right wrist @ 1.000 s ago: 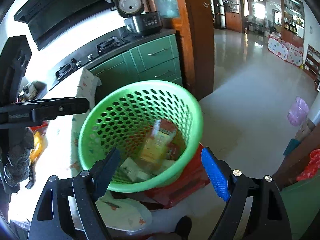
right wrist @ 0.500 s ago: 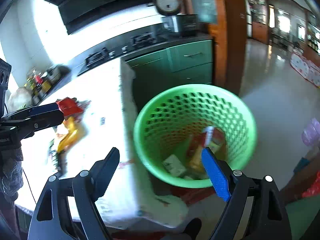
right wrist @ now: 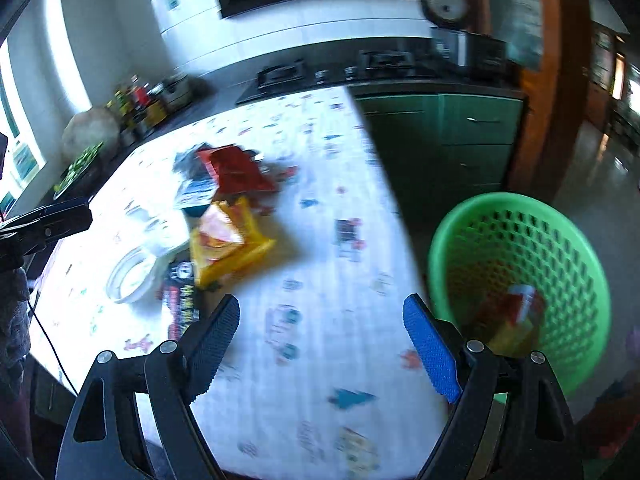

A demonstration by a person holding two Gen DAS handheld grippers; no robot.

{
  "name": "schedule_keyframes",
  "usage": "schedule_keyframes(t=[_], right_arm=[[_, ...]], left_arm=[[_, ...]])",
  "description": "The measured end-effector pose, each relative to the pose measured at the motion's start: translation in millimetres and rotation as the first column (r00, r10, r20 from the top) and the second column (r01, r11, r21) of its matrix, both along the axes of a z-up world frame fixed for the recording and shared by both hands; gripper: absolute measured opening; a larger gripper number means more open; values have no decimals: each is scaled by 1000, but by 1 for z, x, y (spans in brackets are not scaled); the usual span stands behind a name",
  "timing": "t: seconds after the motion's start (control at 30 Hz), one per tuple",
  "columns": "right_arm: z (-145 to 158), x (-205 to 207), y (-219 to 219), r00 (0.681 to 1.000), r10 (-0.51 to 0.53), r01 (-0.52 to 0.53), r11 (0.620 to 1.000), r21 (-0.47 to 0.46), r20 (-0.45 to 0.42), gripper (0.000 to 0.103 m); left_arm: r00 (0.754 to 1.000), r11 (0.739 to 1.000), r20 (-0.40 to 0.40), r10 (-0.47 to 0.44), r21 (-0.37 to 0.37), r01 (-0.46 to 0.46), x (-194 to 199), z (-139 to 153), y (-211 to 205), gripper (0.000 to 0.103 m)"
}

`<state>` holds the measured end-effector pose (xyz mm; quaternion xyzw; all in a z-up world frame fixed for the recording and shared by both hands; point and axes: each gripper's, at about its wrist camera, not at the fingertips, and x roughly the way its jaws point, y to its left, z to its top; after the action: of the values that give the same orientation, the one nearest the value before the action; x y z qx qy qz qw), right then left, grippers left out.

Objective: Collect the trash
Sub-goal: 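Move both tools back over the table toward the bottle and yellow snack bag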

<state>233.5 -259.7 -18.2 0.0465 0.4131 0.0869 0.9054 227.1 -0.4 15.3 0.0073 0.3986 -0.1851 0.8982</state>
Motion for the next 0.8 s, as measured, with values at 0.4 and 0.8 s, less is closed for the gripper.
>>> schedule_keyframes(t=[0.4, 0.8], right_arm=[[-18, 64, 78, 980, 193, -196, 978, -79, -41, 85], [-48, 114, 113, 961, 251, -264, 957, -118, -111, 85]], left_arm=[[990, 992, -62, 123, -22, -124, -9, -32, 65, 78], [979, 985, -121, 161, -40, -167, 7, -51, 83, 78]])
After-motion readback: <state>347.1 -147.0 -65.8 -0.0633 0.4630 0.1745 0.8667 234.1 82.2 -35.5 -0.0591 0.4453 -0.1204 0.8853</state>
